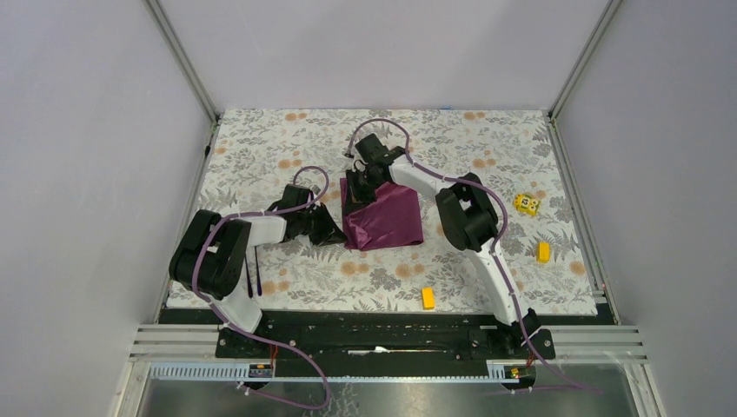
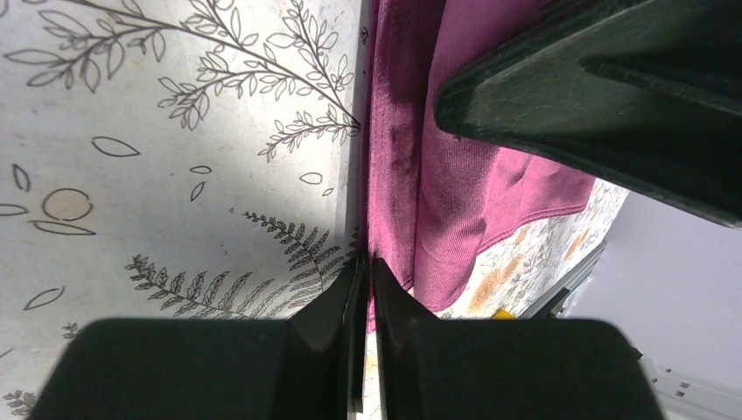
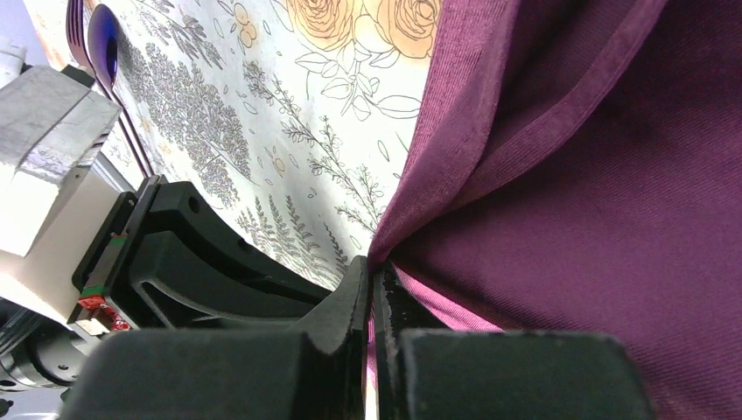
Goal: Fold the napkin into a case and place the utensils inside
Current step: Fold the rectangle-folded napkin at the center of the board, then smooth out the square-folded napkin at the center of the board.
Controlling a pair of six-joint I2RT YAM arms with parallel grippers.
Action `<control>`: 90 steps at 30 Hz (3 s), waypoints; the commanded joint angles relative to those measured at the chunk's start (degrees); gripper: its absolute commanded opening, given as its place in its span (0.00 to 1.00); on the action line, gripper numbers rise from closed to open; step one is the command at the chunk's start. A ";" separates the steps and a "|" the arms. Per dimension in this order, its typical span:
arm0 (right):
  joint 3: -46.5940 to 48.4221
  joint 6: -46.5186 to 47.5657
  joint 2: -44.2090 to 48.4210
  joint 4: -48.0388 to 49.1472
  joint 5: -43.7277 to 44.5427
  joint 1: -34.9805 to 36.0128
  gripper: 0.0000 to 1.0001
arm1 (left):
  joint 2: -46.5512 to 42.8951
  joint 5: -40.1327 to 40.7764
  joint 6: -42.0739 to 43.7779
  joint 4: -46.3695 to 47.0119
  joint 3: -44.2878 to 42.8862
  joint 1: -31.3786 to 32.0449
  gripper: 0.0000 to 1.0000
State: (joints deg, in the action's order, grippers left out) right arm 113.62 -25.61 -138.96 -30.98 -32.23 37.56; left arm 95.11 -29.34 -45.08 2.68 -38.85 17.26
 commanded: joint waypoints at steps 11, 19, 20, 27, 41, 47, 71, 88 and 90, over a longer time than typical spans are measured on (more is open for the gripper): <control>2.29 0.01 0.79 -0.42 -1.65 1.38 0.00 | 1.82 2.42 1.84 -1.45 0.52 0.50 0.11; 5.60 0.92 -1.85 -3.09 0.31 1.38 0.11 | 1.54 2.47 1.91 -1.87 0.54 0.45 0.11; 6.15 1.00 -1.93 -3.98 0.92 1.37 0.19 | 1.38 2.45 1.92 -2.32 0.46 0.45 0.13; 8.37 0.14 3.20 -7.32 3.26 0.68 0.53 | -4.71 3.46 2.26 -6.92 1.39 0.22 0.23; -14.70 3.47 24.03 0.93 5.73 -12.74 0.72 | -8.13 2.27 10.37 -20.16 -17.88 -5.15 0.57; -28.14 3.96 28.12 6.23 1.82 -15.62 0.70 | 5.94 8.70 14.43 -19.36 -32.87 -3.69 0.59; -41.47 7.26 34.07 10.49 -2.40 -16.73 0.54 | 32.48 9.79 34.19 -35.87 -65.59 -1.57 0.51; -41.48 7.67 33.18 10.68 -4.15 -16.73 0.49 | 35.88 3.96 36.79 -37.48 -69.12 -3.06 0.35; -41.56 7.64 32.94 10.73 -4.36 -16.73 0.48 | 35.35 4.73 36.50 -37.48 -68.95 -3.02 0.29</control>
State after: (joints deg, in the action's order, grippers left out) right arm 71.92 -19.05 -106.65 -21.28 -35.05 21.04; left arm 130.58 -23.86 -9.04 -35.05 -105.41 14.28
